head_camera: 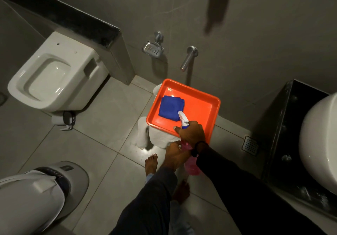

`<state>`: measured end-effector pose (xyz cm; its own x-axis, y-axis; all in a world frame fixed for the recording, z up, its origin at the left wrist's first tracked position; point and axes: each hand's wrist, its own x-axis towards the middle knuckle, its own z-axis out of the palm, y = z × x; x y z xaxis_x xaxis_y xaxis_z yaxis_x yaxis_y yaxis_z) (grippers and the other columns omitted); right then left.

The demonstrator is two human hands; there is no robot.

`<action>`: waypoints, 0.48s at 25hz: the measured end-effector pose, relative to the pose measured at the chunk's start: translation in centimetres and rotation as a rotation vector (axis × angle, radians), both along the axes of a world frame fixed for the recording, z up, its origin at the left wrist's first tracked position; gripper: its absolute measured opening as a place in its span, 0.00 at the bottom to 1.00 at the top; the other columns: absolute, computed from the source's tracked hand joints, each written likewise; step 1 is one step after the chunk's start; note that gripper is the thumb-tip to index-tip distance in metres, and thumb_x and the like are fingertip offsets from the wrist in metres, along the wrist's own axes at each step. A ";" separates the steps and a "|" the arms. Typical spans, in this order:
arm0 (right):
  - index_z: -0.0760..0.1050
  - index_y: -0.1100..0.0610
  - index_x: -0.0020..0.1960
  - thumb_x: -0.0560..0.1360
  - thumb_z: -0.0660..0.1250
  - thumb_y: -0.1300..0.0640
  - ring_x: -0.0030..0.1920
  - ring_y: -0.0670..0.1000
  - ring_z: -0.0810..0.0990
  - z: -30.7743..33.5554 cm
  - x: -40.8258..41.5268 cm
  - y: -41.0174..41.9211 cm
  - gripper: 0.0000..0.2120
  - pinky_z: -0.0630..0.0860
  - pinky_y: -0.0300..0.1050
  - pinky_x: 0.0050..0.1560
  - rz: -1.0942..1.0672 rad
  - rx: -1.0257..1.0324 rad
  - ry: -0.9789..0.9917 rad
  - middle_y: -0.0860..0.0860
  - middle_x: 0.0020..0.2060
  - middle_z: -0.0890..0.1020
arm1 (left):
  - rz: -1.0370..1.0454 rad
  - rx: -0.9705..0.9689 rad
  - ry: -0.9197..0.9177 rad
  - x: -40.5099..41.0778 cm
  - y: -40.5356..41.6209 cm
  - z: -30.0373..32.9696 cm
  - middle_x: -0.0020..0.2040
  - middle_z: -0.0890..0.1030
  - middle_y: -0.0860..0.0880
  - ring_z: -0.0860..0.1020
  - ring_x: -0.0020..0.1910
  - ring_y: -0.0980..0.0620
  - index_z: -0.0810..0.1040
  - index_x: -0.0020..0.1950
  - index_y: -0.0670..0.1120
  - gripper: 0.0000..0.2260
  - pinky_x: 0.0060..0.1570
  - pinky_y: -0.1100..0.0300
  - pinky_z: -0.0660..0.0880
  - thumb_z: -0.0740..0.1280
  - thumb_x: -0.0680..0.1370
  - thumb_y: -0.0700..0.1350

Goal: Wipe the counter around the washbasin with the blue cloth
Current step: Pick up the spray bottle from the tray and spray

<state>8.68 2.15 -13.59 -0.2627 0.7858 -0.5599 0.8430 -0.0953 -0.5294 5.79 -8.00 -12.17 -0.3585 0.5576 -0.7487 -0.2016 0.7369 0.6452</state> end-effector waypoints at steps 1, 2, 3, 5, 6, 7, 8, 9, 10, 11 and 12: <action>0.80 0.60 0.47 0.68 0.77 0.45 0.48 0.60 0.82 -0.1 -0.2 -0.1 0.19 0.79 0.52 0.51 -0.021 0.004 0.005 0.58 0.45 0.85 | -0.022 -0.015 0.014 -0.3 0.0 -0.4 0.55 0.85 0.40 0.82 0.50 0.47 0.82 0.58 0.40 0.12 0.51 0.57 0.78 0.73 0.76 0.44; 0.81 0.59 0.47 0.68 0.77 0.46 0.49 0.60 0.82 -0.2 -0.4 -0.2 0.18 0.79 0.53 0.53 -0.037 -0.005 0.025 0.57 0.46 0.85 | -0.041 -0.030 0.022 -0.6 0.0 -0.7 0.55 0.85 0.40 0.83 0.52 0.45 0.83 0.57 0.40 0.13 0.52 0.57 0.79 0.73 0.76 0.45; 0.81 0.58 0.46 0.68 0.78 0.48 0.49 0.59 0.83 -0.2 -0.5 -0.2 0.16 0.79 0.53 0.54 -0.046 -0.028 0.053 0.57 0.46 0.86 | -0.049 -0.049 0.021 -0.8 0.0 -0.9 0.55 0.86 0.41 0.83 0.53 0.44 0.83 0.57 0.41 0.14 0.53 0.56 0.79 0.74 0.75 0.46; 0.83 0.58 0.45 0.67 0.79 0.48 0.48 0.58 0.84 -0.2 -0.8 0.0 0.15 0.80 0.52 0.54 -0.054 -0.083 0.094 0.55 0.44 0.86 | -0.052 -0.068 0.002 -1.1 0.0 -1.0 0.55 0.86 0.41 0.83 0.55 0.43 0.83 0.58 0.41 0.15 0.55 0.54 0.80 0.74 0.74 0.47; 0.83 0.58 0.45 0.67 0.79 0.48 0.47 0.57 0.84 -0.2 -0.9 -0.1 0.15 0.80 0.51 0.53 -0.069 -0.081 0.089 0.54 0.42 0.86 | -0.061 -0.066 -0.002 -1.2 0.1 -1.1 0.55 0.86 0.41 0.83 0.56 0.43 0.83 0.58 0.41 0.16 0.56 0.52 0.80 0.75 0.74 0.48; 0.82 0.59 0.45 0.67 0.78 0.48 0.47 0.58 0.84 -0.2 -1.0 -0.1 0.16 0.80 0.50 0.52 -0.093 -0.056 0.076 0.54 0.41 0.85 | -0.076 -0.067 0.002 -1.3 0.1 -1.1 0.56 0.85 0.41 0.83 0.56 0.42 0.83 0.59 0.41 0.17 0.58 0.51 0.80 0.75 0.74 0.49; 0.82 0.60 0.46 0.67 0.78 0.48 0.47 0.58 0.84 -0.2 -1.1 -0.2 0.17 0.79 0.49 0.51 -0.124 -0.022 0.053 0.55 0.41 0.84 | -0.088 -0.074 0.011 -1.4 0.2 -1.1 0.56 0.85 0.41 0.83 0.57 0.42 0.82 0.59 0.41 0.18 0.59 0.51 0.80 0.75 0.74 0.50; 0.81 0.61 0.49 0.67 0.79 0.47 0.49 0.59 0.83 -0.2 -1.3 -0.2 0.20 0.78 0.49 0.51 -0.150 0.001 0.028 0.56 0.44 0.84 | -0.091 -0.081 0.021 -1.6 0.3 -1.1 0.57 0.85 0.42 0.83 0.57 0.42 0.82 0.60 0.41 0.19 0.60 0.51 0.80 0.75 0.74 0.50; 0.81 0.62 0.51 0.66 0.79 0.47 0.50 0.59 0.83 -0.2 -1.3 -0.2 0.22 0.78 0.50 0.51 -0.157 0.005 0.017 0.56 0.45 0.84 | -0.089 -0.080 0.028 -1.8 0.3 -1.2 0.57 0.85 0.42 0.82 0.57 0.42 0.82 0.61 0.41 0.19 0.60 0.50 0.80 0.75 0.74 0.50; 0.81 0.62 0.50 0.66 0.79 0.47 0.50 0.58 0.83 -0.2 -1.4 -0.2 0.22 0.78 0.50 0.51 -0.142 -0.009 0.020 0.55 0.45 0.84 | -0.086 -0.075 0.030 -1.8 0.3 -1.3 0.57 0.85 0.42 0.83 0.57 0.42 0.82 0.60 0.41 0.19 0.61 0.50 0.80 0.75 0.73 0.49; 0.82 0.62 0.49 0.65 0.80 0.46 0.49 0.58 0.84 -0.2 -1.4 -0.1 0.21 0.79 0.50 0.51 -0.114 -0.038 0.033 0.55 0.44 0.85 | -0.085 -0.071 0.024 -1.9 0.3 -1.3 0.56 0.85 0.42 0.83 0.57 0.42 0.82 0.59 0.42 0.18 0.61 0.49 0.80 0.75 0.73 0.49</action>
<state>7.25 2.06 -13.80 -0.1915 0.7904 -0.5819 0.8075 -0.2102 -0.5511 3.90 -7.75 -13.51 -0.3308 0.5322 -0.7793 -0.1214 0.7949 0.5944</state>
